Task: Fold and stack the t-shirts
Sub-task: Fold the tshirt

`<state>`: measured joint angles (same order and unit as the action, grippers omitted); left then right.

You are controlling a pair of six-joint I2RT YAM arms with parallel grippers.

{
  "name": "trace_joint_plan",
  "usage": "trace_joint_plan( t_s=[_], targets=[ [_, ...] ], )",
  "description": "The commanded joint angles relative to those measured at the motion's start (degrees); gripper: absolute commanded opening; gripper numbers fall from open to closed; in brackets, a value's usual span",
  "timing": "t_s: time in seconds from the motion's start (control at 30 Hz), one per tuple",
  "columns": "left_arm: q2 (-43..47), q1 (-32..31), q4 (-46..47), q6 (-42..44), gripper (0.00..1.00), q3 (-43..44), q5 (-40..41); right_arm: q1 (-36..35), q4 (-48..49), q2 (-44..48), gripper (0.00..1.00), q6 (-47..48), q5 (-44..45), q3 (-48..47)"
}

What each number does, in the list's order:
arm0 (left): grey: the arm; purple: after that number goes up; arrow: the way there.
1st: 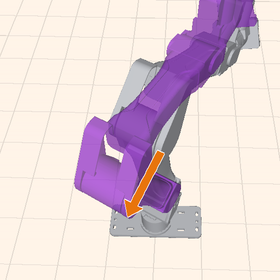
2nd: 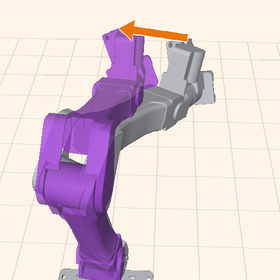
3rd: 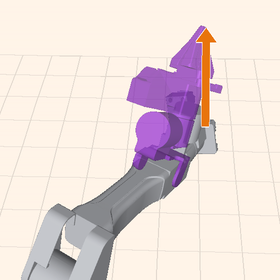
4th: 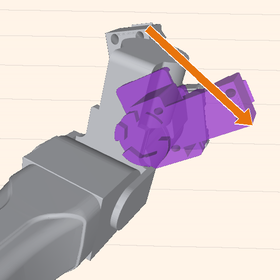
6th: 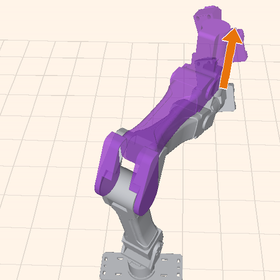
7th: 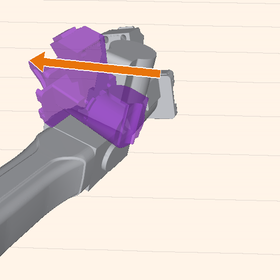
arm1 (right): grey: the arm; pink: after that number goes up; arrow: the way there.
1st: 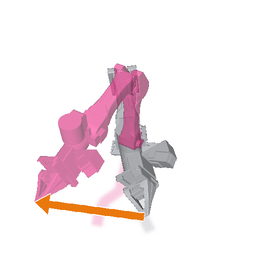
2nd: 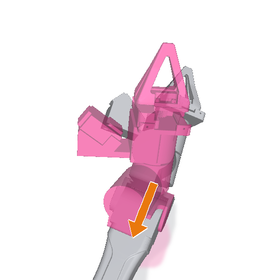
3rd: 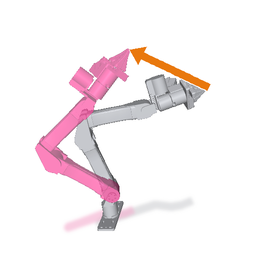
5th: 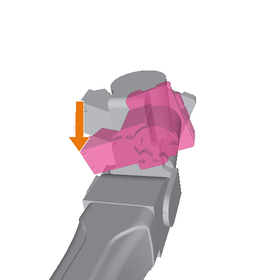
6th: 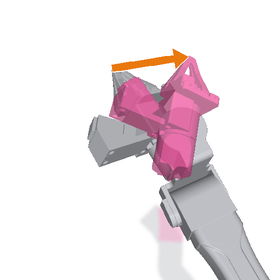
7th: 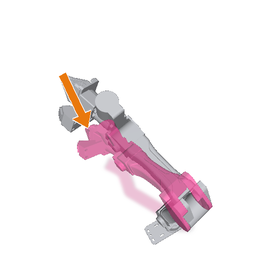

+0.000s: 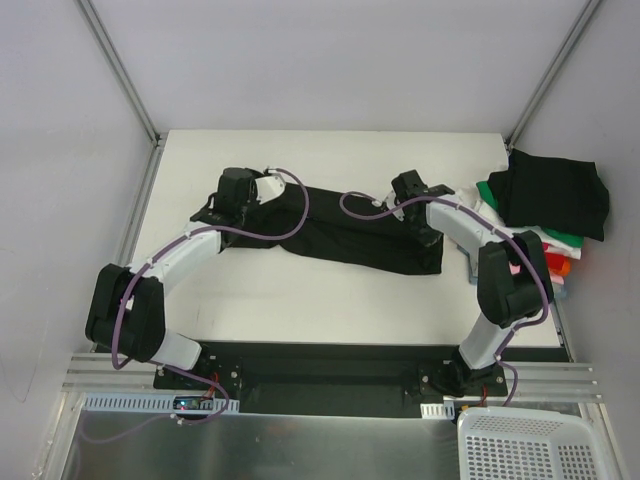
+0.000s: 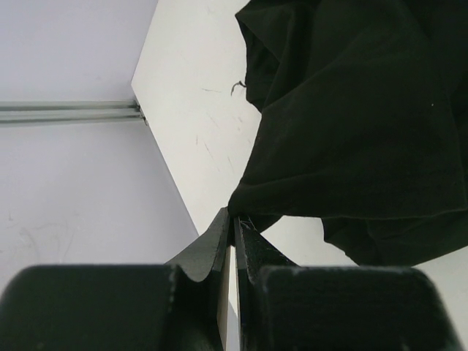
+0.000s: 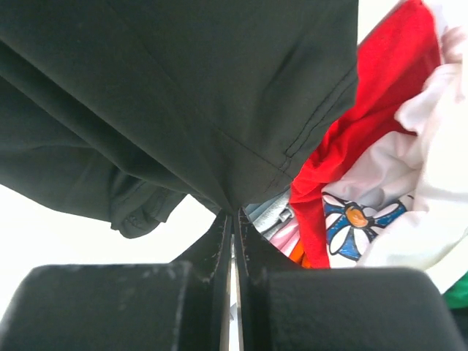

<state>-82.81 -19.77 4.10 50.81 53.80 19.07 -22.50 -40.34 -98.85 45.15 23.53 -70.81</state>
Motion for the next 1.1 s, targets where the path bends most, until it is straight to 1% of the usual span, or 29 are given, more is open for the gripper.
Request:
trace_joint_plan(
  t_s=[0.0,0.17,0.47,0.5,0.53,0.63,0.67,0.7,0.73,0.8,0.83,0.87,0.9,0.93,0.97,1.0,1.03,1.07],
  targets=[
    [2.74,0.7,1.09,2.19,0.0,-1.59,2.37,-0.35,-0.97,-0.12,0.01,-1.11,0.11,1.63],
    [3.26,0.78,0.82,3.33,0.0,-3.43,2.73,-0.26,0.08,-0.03,0.01,-0.59,1.34,3.74],
    [1.07,0.79,0.56,2.63,0.0,-5.37,3.34,-0.17,2.1,-1.61,0.01,-0.41,2.4,5.06],
    [0.98,0.79,0.65,2.72,0.02,-5.55,3.34,-0.26,2.19,-1.52,0.01,-0.24,2.57,4.98],
    [0.72,0.87,0.65,2.46,0.09,-5.81,3.43,-0.17,2.28,-1.52,0.01,-0.23,2.75,4.89],
    [-0.07,0.87,0.65,2.19,0.15,-5.46,3.17,-0.26,2.19,-1.61,0.02,-0.06,3.45,4.27],
    [-0.34,0.87,0.65,2.28,0.29,-5.29,3.51,-0.26,2.19,-1.7,0.02,-0.06,3.8,3.92],
    [-0.69,0.87,0.65,2.45,0.31,-5.2,3.69,-0.26,2.19,-1.79,0.03,0.03,3.89,4.01],
    [-1.21,0.96,0.73,2.72,0.3,-5.02,3.78,-0.17,2.19,-1.79,0.08,0.03,4.15,3.92],
    [-1.74,0.96,0.82,2.98,0.37,-5.02,4.39,-0.17,2.63,-1.44,0.15,0.03,4.51,4.18],
    [-1.75,0.96,1.08,3.07,0.43,-4.93,4.57,-0.17,2.98,-1.26,0.23,0.12,4.68,4.18],
    [-1.66,1.05,1.26,3.07,0.47,-5.02,4.66,-0.17,3.24,-0.82,0.27,0.21,4.86,4.45],
    [-1.22,1.22,1.35,3.16,0.48,-5.02,4.57,-0.26,3.42,-0.56,0.31,0.21,5.03,4.71],
    [-0.96,1.14,1.44,3.07,0.51,-5.2,4.57,-0.26,3.77,-0.3,0.45,0.21,5.21,4.8],
    [-0.61,1.22,1.61,3.07,0.54,-5.11,4.57,-0.26,3.77,0.23,0.49,0.21,5.21,4.97],
    [0.01,1.22,1.61,2.98,0.61,-5.11,4.75,-0.17,3.86,0.58,0.52,0.12,5.12,4.98],
    [0.45,1.22,1.61,2.98,0.64,-4.94,4.84,-0.17,3.78,0.85,0.58,-0.06,4.78,5.06],
    [1.06,1.22,1.61,2.9,0.67,-4.93,4.84,-0.35,3.69,1.46,0.6,-0.23,4.6,5.06]
  ],
)
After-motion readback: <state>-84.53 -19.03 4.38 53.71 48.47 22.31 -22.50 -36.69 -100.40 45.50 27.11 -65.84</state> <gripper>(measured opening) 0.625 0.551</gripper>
